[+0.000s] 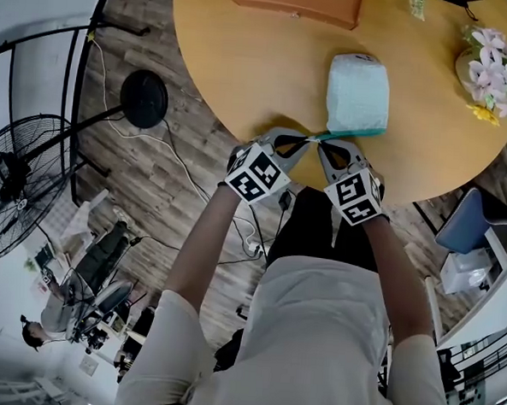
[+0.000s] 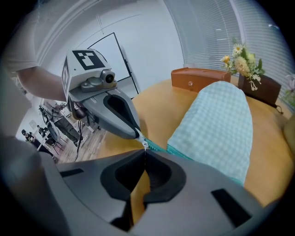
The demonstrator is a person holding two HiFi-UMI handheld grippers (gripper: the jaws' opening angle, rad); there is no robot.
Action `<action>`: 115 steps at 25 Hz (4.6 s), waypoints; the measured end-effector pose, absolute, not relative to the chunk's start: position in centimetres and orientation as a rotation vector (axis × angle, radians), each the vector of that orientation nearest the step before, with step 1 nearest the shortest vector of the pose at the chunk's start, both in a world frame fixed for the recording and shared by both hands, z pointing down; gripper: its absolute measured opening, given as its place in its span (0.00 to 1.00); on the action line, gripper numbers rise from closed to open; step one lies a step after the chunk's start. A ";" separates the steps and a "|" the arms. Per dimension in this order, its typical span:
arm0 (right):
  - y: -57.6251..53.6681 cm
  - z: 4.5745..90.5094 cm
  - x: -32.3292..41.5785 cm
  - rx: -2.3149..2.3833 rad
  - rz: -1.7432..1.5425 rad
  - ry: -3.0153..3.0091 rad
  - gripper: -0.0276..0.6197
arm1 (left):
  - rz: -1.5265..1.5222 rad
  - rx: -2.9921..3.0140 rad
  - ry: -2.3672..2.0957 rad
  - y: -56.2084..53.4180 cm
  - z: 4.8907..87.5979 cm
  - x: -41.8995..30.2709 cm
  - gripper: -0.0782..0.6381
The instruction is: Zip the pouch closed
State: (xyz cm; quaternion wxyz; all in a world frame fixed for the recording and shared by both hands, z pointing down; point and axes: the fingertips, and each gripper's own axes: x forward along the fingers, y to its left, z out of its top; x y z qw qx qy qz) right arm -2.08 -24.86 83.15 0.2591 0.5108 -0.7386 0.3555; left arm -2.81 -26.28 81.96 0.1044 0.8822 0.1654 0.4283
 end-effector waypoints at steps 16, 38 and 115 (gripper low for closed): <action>-21.9 81.3 2.1 1.456 1.060 -1.974 0.05 | 1.252 2.590 0.450 -25.4 79.6 -1.8 0.13; -16.9 78.3 10.5 1.381 0.982 -1.993 0.05 | 1.308 2.547 0.192 -24.2 75.0 -1.7 0.13; 0.8 44.4 0.7 2.227 0.553 -1.749 0.05 | 0.647 2.891 -0.126 -15.0 44.4 -14.6 0.15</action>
